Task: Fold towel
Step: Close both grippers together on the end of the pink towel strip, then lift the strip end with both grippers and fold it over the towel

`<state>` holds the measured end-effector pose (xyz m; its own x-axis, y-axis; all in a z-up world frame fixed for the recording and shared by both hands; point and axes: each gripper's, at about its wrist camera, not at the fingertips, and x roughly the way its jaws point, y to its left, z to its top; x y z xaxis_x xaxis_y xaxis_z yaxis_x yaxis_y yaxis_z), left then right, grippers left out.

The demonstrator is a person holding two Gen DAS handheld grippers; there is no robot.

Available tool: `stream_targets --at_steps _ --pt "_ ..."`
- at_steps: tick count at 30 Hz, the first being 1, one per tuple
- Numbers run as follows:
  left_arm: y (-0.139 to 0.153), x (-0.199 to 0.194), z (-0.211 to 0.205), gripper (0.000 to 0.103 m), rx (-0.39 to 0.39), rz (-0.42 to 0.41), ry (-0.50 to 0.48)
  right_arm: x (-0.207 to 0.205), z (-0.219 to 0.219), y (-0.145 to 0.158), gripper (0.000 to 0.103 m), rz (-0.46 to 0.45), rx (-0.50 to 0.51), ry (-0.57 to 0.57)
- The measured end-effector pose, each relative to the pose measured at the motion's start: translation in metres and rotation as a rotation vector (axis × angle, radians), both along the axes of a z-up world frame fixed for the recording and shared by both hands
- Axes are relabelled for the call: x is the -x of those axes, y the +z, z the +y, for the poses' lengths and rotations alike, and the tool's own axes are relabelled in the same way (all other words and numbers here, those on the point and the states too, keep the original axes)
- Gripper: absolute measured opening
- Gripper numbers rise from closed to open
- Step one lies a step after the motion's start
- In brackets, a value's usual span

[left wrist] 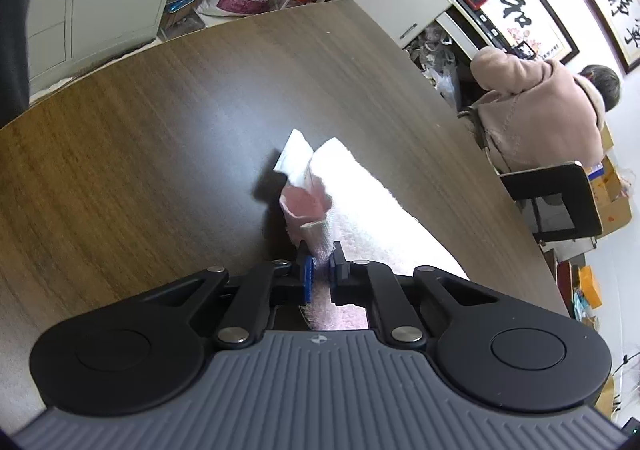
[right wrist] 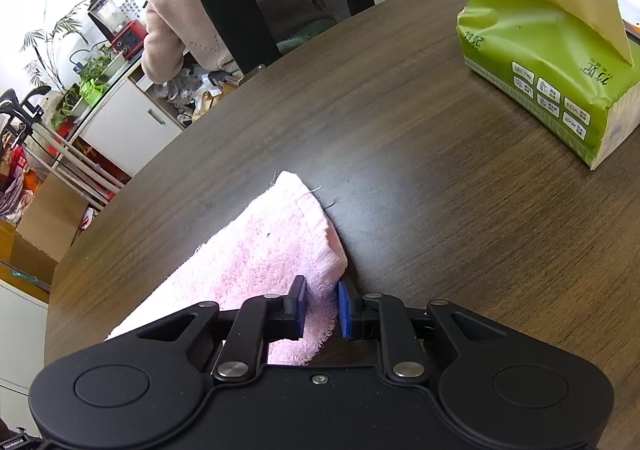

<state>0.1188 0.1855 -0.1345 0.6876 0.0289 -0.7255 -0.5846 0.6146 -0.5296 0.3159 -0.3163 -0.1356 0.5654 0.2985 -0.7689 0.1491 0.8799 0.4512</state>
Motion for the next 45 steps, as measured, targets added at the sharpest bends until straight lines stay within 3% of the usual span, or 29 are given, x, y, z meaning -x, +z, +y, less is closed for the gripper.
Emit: stream_targets --at_steps 9,21,35,45 --pt "0.026 -0.014 -0.013 0.006 -0.054 -0.059 -0.073 0.002 0.006 0.011 0.013 -0.043 0.016 0.041" --pt "0.046 -0.028 -0.03 0.006 -0.03 -0.117 -0.135 0.002 0.037 0.052 0.013 -0.129 -0.041 0.156" --pt "0.07 -0.054 -0.072 0.006 -0.005 -0.188 -0.273 0.009 0.131 0.097 0.013 -0.165 -0.131 0.44" --pt "0.076 -0.047 -0.076 0.006 -0.026 -0.174 -0.31 0.025 0.184 0.107 0.013 -0.144 -0.199 0.534"
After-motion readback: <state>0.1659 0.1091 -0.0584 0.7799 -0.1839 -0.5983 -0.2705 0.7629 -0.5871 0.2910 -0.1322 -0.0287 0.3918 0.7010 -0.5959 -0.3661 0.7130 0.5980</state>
